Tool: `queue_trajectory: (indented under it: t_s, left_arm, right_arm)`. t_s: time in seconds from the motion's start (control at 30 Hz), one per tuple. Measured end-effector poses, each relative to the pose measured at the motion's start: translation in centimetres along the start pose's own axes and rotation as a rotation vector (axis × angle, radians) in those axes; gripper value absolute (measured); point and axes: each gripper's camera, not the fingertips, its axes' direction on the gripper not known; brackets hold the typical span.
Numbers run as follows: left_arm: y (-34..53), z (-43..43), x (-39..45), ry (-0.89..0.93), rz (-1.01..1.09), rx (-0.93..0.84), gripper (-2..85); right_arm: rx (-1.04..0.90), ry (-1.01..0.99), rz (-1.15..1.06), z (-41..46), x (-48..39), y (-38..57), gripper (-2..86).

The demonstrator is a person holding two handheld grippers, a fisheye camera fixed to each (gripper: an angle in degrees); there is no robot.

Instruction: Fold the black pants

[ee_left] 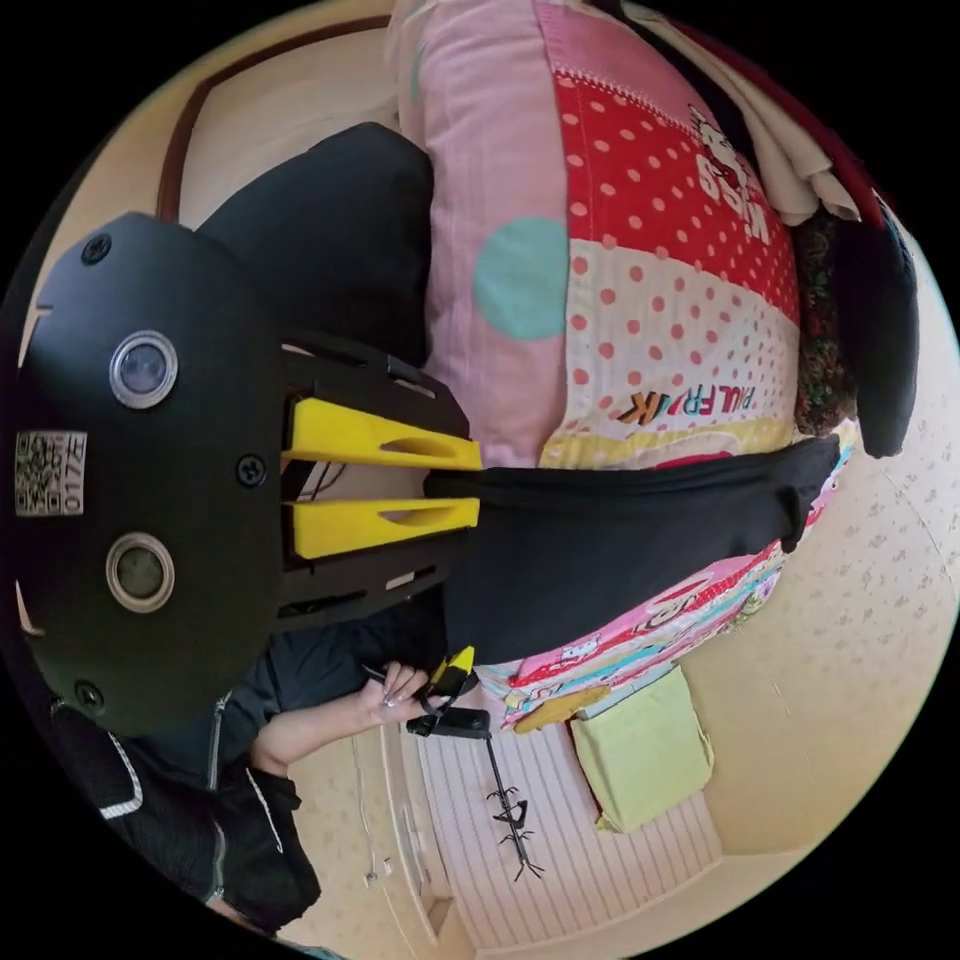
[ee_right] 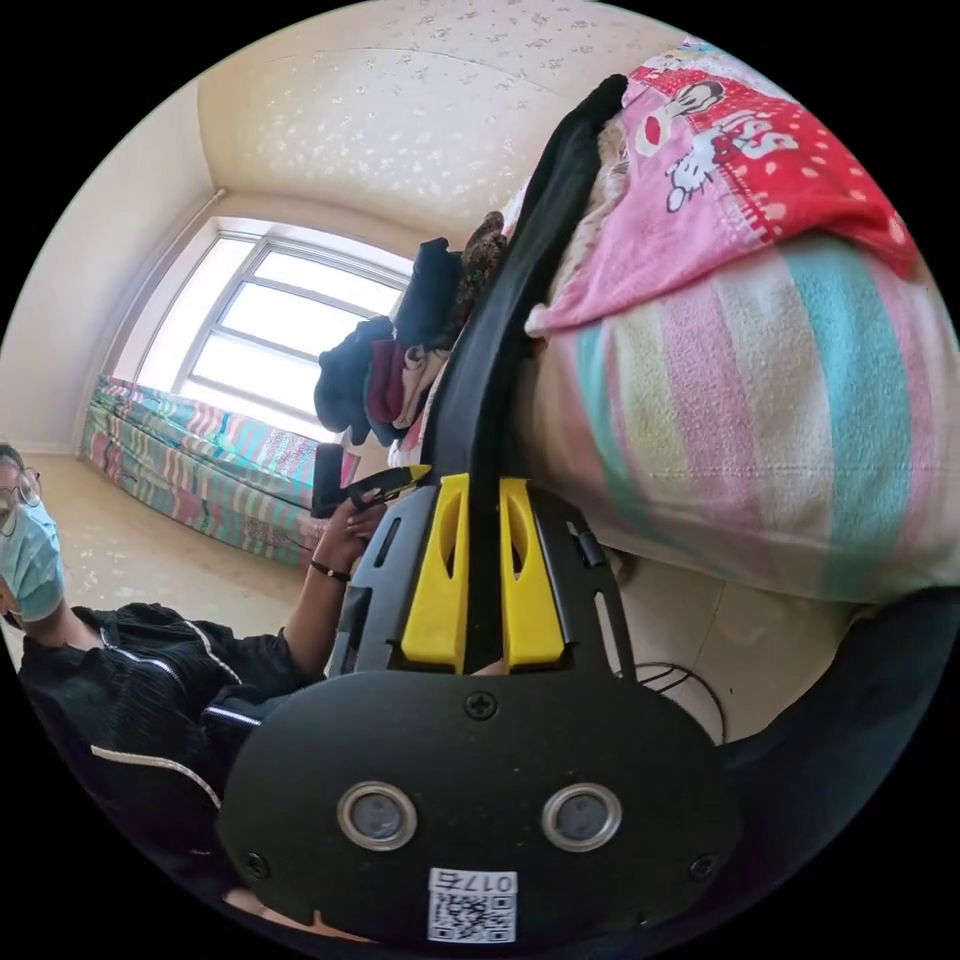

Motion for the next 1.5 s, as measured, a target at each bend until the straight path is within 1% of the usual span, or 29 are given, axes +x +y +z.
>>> queue_trajectory:
  t_s: [0.1, 0.17, 0.23, 0.3, 0.37, 0.43, 0.5, 0.53, 0.57, 0.67, 0.73, 0.8, 0.87, 0.97, 1.03, 1.1, 1.27, 1.33, 1.37, 1.43, 1.5]
  left_arm:
    - [1.2, -2.0, 3.4, -0.081, 0.083, 0.056, 5.1]
    - [1.7, -3.0, 4.3, -0.071, 0.073, 0.045, 4.8]
    - [2.5, -3.5, 5.4, -0.048, 0.091, -0.019, 4.6]
    - [3.4, -3.2, 6.4, -0.077, 0.126, -0.067, 4.6]
    - [4.3, -2.0, 7.3, -0.087, 0.156, -0.116, 4.7]
    - [4.9, -0.1, 7.1, -0.087, 0.136, -0.141, 5.2]
    - [4.8, 0.5, 6.4, -0.084, 0.096, -0.163, 5.6]
    - [4.6, 0.1, 6.0, -0.082, 0.084, -0.165, 5.7]
    - [4.5, -0.4, 5.8, -0.084, 0.077, -0.151, 5.7]
    - [3.9, -5.1, 5.9, -0.121, 0.072, 0.033, 6.4]
    - [2.3, -8.4, 7.0, -0.121, 0.113, 0.206, 8.0]
    - [-0.2, -8.7, 7.6, -0.111, 0.160, 0.271, 9.4]
    - [-3.6, -7.4, 8.0, -0.094, 0.222, 0.281, 10.0]
    - [-9.1, -3.2, 7.9, -0.069, 0.291, 0.335, 10.1]
    - [-13.1, 1.4, 7.0, -0.097, 0.311, 0.304, 10.0]
    - [-15.4, 4.3, 6.0, -0.112, 0.310, 0.252, 9.9]
    - [-17.1, 7.2, 3.9, -0.122, 0.288, 0.238, 9.0]
    - [-17.3, 7.3, 3.1, -0.168, 0.272, 0.240, 9.2]
    - [-17.4, 7.2, 2.9, -0.157, 0.274, 0.243, 9.2]
    - [-18.0, 7.3, 1.8, -0.044, 0.290, 0.206, 9.0]
    - [-18.8, 7.7, 0.8, -0.013, 0.267, 0.170, 8.9]
  right_arm:
    - [0.034, 0.038, -0.035, -0.7, -2.5, 0.2, 4.7]
    - [0.002, 0.081, -0.063, -1.3, -4.5, 0.4, 4.4]
    - [-0.047, 0.099, -0.044, -1.9, -5.6, 0.6, 4.5]
    - [-0.098, 0.145, -0.028, -2.3, -6.4, 0.9, 4.6]
    - [-0.190, 0.261, -0.040, -1.8, -6.9, 1.1, 4.9]
    - [-0.238, 0.368, -0.051, -0.9, -6.3, 0.9, 5.4]
    - [-0.274, 0.380, -0.048, -0.4, -5.5, 0.1, 5.8]
    - [-0.252, 0.379, -0.054, -0.9, -5.4, -0.8, 5.9]
    - [-0.201, 0.375, -0.068, -2.0, -5.8, -1.7, 6.0]
    - [-0.073, 0.410, -0.106, -5.2, -7.0, -4.4, 6.4]
    - [-0.034, 0.459, -0.124, -6.4, -7.4, -6.4, 7.1]
    - [-0.031, 0.492, -0.121, -6.8, -7.4, -8.7, 7.8]
    - [-0.032, 0.496, -0.135, -6.5, -7.5, -12.2, 8.4]
    - [-0.047, 0.490, -0.172, -4.8, -7.7, -16.8, 8.6]
    - [-0.073, 0.514, -0.183, -3.3, -7.6, -19.7, 8.7]
    - [-0.103, 0.536, -0.187, -1.7, -7.3, -22.4, 8.7]
    - [-0.201, 0.571, -0.226, 3.5, -6.1, -28.3, 8.8]
    - [-0.242, 0.584, -0.237, 5.5, -5.4, -30.1, 8.9]
    - [-0.265, 0.585, -0.242, 6.9, -4.8, -31.3, 8.9]
    - [-0.293, 0.577, -0.245, 8.9, -3.9, -33.0, 8.9]
    - [-0.310, 0.561, -0.248, 10.6, -3.3, -34.4, 9.0]
